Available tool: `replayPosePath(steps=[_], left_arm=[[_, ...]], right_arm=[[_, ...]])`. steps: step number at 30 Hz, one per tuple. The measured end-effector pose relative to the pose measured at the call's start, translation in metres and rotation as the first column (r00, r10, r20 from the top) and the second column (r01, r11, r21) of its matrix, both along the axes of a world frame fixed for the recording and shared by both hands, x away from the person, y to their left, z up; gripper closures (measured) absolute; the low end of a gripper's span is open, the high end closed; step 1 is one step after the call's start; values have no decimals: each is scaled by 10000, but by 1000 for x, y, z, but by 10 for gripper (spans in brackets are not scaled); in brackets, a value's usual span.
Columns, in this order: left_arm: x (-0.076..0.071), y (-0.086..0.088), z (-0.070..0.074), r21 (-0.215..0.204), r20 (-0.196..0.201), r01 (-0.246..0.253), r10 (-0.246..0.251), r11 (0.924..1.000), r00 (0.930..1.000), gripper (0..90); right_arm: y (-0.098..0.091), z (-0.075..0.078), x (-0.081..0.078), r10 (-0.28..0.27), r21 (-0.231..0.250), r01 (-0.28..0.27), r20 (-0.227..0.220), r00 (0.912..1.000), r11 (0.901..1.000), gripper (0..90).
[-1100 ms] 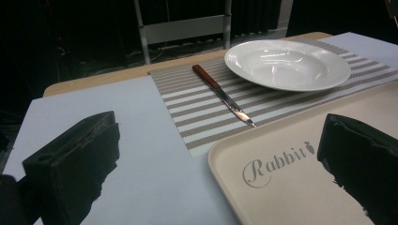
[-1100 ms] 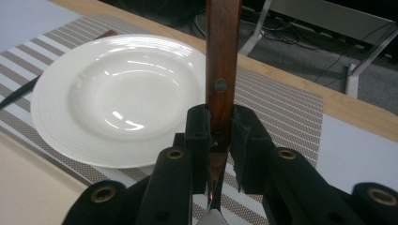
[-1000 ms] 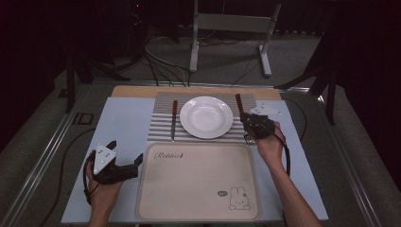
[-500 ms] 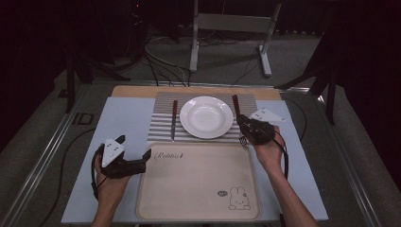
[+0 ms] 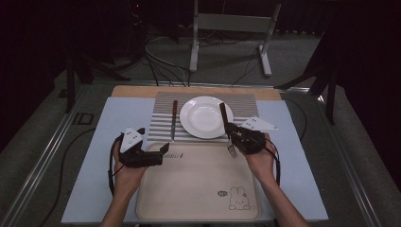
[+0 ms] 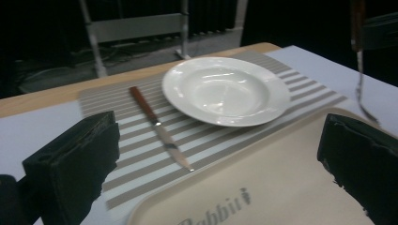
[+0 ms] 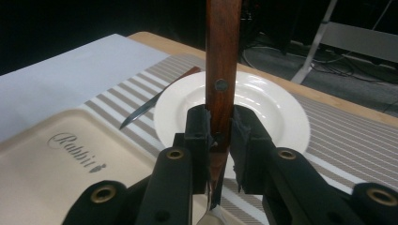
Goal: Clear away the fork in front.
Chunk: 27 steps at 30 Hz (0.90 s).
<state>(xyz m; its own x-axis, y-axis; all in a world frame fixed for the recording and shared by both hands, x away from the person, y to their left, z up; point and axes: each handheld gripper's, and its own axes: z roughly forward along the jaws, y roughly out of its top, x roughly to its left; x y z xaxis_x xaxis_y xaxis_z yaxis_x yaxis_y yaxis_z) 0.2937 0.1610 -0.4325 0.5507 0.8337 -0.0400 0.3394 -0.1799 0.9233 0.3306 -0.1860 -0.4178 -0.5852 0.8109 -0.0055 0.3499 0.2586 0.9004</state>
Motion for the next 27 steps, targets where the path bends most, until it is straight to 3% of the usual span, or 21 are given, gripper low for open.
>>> replayPosePath(steps=[3,6,10,15,24,27], left_arm=[[5,-11,6,-41,105,262,-261,9996,9996,0],[10,-17,10,-386,22,454,-454,9982,9990,0],[15,-29,14,-377,-15,607,-608,9974,9981,0],[19,-42,21,-904,-72,688,-698,9935,9975,1],[25,-67,24,-1021,-13,990,-997,9898,9950,28],[28,-78,25,-1213,-70,1233,-1251,9849,9921,58]], right_arm=[[3,-1,-3,125,35,-125,-20,9999,9999,781],[5,-3,-7,221,19,-221,-4,9998,9998,781],[9,-6,-11,338,31,-338,3,9994,9994,781],[15,-7,-15,492,78,-492,-7,9988,9988,781],[26,-6,-23,880,120,-881,123,9960,9960,781],[30,-9,-25,1008,131,-1008,34,9949,9948,781]])
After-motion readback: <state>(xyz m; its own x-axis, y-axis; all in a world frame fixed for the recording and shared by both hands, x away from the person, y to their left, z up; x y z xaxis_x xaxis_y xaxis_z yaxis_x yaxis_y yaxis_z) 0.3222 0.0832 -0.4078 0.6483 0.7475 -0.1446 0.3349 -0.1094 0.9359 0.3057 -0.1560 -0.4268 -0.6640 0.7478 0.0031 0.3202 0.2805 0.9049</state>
